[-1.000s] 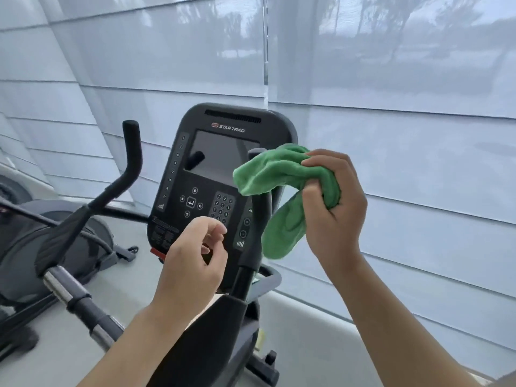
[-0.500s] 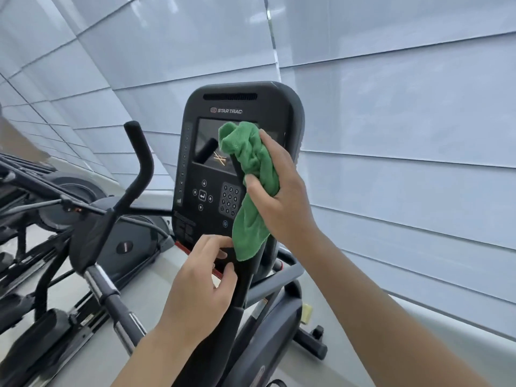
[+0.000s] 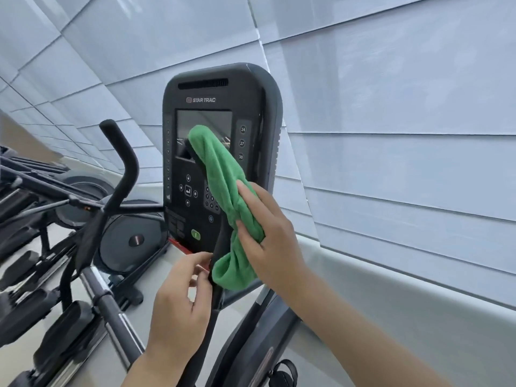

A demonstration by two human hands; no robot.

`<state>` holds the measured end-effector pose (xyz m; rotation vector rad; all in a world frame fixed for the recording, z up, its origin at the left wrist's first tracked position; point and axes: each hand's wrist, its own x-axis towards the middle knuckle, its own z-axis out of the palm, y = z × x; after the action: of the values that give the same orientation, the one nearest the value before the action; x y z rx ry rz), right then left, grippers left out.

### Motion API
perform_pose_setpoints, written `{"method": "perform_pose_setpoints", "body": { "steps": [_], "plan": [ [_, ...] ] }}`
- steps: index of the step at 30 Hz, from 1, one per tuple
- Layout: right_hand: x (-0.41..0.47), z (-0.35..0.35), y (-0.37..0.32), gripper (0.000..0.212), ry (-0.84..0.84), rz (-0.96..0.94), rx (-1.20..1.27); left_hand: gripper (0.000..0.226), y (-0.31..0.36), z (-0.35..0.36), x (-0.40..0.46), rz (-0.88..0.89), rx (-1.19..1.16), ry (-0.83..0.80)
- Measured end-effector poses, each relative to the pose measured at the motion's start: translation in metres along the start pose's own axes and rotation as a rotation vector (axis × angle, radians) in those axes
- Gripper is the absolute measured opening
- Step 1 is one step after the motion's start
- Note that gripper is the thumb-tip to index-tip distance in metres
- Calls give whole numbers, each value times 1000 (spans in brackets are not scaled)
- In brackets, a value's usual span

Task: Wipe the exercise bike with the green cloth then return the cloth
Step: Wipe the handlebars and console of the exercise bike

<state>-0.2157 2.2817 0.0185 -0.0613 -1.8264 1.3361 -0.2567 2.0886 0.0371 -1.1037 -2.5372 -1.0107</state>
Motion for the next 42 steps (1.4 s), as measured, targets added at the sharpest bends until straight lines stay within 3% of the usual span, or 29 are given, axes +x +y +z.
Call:
{"method": "perform_pose_setpoints", "body": {
  "steps": [6,9,12,15,18,24,33,42],
  "plan": [
    [-22,-33,23,55,-60,129,-21,31,2,-1,0,-22,5,11],
    [-12,-56,22,56,83,211,-25,29,-1,-1,-1,-33,8,32],
    [24,-66,7,55,174,160,-23,27,-2,-1,-1,-34,10,34],
    [55,-48,-17,63,5,48,-84,26,-2,0,0,-23,22,39],
    [59,-15,-37,78,-157,71,-67,26,-1,0,0,-16,30,50],
    [29,1,-27,80,-34,-6,-185,23,3,0,1,1,37,61],
    [-19,11,-4,60,133,32,-47,26,6,1,2,30,48,58],
    [-43,17,-8,54,169,46,-61,27,2,1,-2,43,46,79]
  ]
}}
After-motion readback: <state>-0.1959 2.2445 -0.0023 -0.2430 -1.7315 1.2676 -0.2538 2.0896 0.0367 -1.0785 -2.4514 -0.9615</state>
